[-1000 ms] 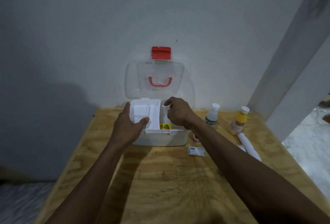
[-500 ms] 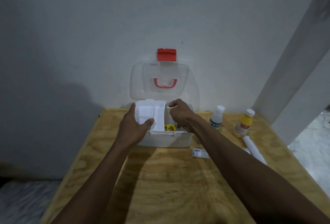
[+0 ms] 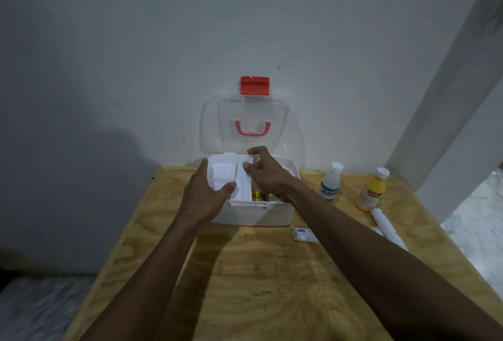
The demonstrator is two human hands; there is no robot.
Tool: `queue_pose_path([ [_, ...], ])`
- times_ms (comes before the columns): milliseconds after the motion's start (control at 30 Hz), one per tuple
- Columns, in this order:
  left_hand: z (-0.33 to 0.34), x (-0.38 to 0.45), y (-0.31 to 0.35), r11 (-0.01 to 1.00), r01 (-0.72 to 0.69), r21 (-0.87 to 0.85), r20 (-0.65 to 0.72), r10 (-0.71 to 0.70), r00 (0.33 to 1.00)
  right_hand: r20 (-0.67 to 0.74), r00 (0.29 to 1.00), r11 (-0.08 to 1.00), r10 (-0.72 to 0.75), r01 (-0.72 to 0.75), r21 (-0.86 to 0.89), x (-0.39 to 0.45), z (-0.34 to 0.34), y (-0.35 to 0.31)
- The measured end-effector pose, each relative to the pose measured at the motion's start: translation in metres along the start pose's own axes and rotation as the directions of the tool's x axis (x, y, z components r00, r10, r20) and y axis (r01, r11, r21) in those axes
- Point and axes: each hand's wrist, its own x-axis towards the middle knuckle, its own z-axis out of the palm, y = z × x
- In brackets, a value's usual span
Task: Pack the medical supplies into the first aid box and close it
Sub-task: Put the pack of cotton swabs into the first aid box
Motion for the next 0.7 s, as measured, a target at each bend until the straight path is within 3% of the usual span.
queue_pose_path([
  [333, -0.0009, 0.0004, -0.0023, 0.998, 0.051, 0.036, 0.017, -0.051, 0.999, 0.013, 0.996, 0.995, -0.088, 0.089, -0.035, 0.0001, 0.0009, 0.0021],
  [700, -0.0001, 0.0018, -0.0011, 0.999, 0.024, 0.032, 0.009, -0.025, 1.0, 0.026, 0.997, 0.997, -0.073, 0.074, -0.031, 0.0024, 0.0003, 0.0018],
])
